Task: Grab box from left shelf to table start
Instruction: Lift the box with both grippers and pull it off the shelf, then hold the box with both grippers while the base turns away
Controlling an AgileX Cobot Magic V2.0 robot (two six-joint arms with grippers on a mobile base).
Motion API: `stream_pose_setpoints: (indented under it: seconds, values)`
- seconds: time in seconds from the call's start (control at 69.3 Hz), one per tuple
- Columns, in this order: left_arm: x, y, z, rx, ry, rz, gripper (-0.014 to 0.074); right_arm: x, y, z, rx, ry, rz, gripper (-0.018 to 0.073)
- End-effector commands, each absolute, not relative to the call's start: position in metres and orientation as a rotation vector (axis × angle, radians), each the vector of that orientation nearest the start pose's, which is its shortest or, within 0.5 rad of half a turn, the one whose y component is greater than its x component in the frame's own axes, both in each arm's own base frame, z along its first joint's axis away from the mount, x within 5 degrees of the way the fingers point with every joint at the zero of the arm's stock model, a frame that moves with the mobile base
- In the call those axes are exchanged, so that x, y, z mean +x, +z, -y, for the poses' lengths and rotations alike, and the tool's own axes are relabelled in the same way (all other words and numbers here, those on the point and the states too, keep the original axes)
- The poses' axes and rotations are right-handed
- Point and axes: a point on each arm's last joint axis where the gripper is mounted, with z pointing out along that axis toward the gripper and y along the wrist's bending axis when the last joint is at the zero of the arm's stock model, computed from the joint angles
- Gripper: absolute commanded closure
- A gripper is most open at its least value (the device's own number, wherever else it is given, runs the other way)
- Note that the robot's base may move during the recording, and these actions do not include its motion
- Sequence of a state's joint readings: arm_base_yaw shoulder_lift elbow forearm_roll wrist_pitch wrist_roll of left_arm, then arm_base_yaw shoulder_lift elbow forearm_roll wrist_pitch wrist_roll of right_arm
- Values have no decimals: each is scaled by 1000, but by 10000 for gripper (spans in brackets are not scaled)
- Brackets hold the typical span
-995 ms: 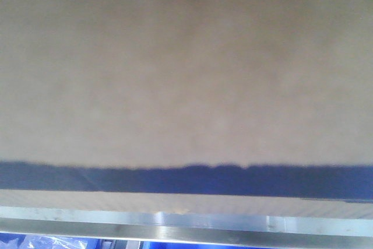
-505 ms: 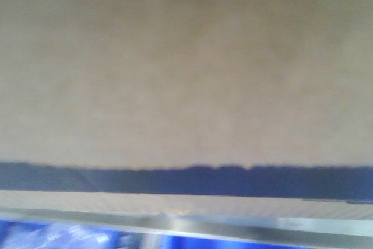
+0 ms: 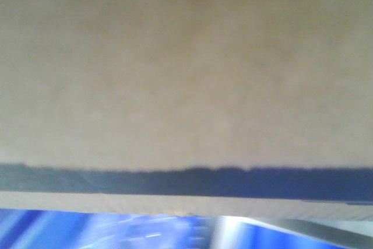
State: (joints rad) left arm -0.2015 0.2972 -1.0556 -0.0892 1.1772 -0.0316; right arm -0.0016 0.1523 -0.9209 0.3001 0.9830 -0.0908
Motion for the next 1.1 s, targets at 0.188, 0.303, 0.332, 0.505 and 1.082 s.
stream_pose_setpoints:
  seconds: [0.188,0.303,0.332,0.505,1.082]
  values:
    - [-22,438,0,158,-236,-1717,697,-38,420,-18,-100,200,-1509,503]
    - [-22,438,0,158,-236,-1717,697,-38,420,-18,-100,200,-1509,503]
    - [-22,438,0,158,-236,-1717,697,-38,420,-18,-100,200,-1509,503]
    - [-22,438,0,158,-236,-1717,697,-38,420,-18,-100,200,-1509,503]
    - [-22,438,0,158,-236,-1717,697,-38,420,-18,-100,200,-1509,503]
